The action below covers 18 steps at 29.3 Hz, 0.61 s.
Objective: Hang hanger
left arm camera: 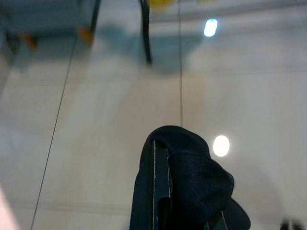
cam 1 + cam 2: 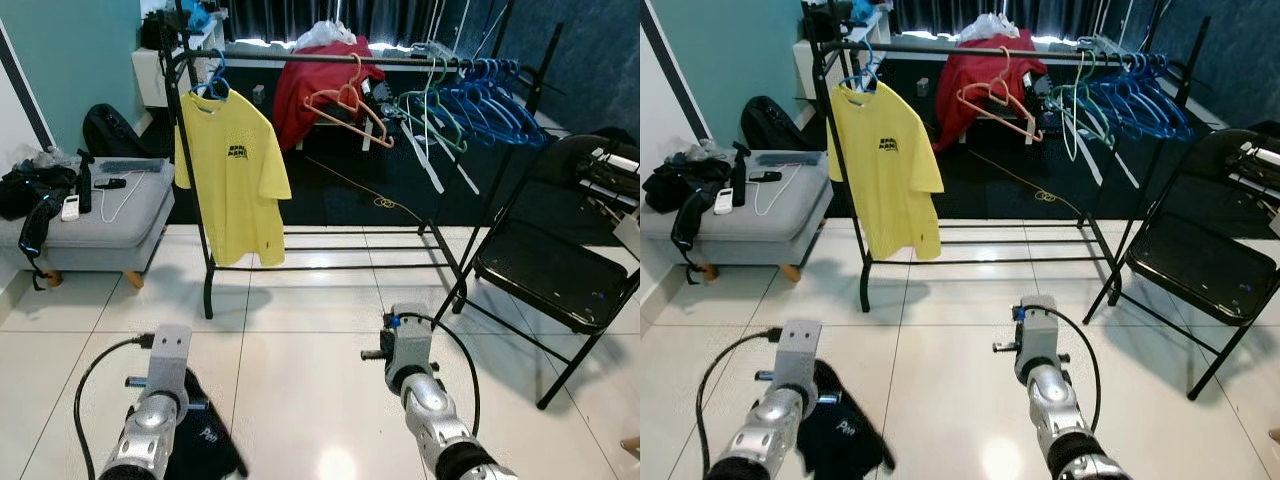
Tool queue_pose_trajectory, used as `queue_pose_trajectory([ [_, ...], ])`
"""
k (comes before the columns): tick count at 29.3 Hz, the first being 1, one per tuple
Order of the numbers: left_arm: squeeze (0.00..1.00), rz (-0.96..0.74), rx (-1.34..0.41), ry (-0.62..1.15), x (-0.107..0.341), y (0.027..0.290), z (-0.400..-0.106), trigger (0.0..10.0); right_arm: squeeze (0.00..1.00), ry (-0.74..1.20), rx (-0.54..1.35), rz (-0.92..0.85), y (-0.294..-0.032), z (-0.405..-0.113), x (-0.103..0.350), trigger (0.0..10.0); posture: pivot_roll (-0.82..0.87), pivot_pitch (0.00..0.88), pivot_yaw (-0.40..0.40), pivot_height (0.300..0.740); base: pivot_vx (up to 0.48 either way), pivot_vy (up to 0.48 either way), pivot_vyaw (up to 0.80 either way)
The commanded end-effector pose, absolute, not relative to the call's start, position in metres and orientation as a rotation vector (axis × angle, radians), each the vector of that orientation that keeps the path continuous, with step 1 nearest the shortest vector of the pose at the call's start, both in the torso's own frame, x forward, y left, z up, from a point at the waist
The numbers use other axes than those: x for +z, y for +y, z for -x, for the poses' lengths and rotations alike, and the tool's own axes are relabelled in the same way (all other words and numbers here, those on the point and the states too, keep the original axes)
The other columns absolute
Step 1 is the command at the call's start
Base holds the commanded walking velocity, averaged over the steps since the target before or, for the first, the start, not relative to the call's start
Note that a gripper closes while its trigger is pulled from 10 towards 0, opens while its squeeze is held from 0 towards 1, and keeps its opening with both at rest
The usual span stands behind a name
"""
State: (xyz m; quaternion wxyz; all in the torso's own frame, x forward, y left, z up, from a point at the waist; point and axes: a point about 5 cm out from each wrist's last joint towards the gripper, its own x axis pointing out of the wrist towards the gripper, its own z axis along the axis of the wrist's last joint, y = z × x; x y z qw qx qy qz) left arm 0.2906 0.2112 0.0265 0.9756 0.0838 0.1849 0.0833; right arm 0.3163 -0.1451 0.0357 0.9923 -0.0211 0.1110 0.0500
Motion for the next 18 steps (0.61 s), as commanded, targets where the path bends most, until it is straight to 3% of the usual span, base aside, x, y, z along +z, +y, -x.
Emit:
queue_pose_trajectory([
  [1,0.00,-0.165,0.152,0.333,0.032,0.207,-0.292,10.0,0.00,0.188,0.125,0.070,-0.145,-0.319,0.042,10.0,0.03,0.003,-0.095,0.740,0.000,0.000,0.00],
  [6,0.00,-0.181,0.138,0.238,0.047,0.203,-0.295,10.0,0.00,0.164,0.181,0.092,-0.146,-0.322,0.047,10.0,0.04,0.007,-0.141,0.740,0.000,0.000,0.00],
  [11,0.00,-0.200,-0.019,-0.005,0.093,0.192,-0.304,10.0,0.00,-0.048,0.271,0.092,-0.154,-0.333,0.085,10.0,0.03,0.012,-0.135,0.740,0.000,0.000,0.00],
  [18,0.00,-0.319,-0.529,-0.361,0.181,0.147,-0.306,10.0,0.00,-0.080,0.483,0.279,-0.169,-0.335,0.104,10.0,0.01,0.049,-0.127,0.740,0.000,0.000,0.00],
])
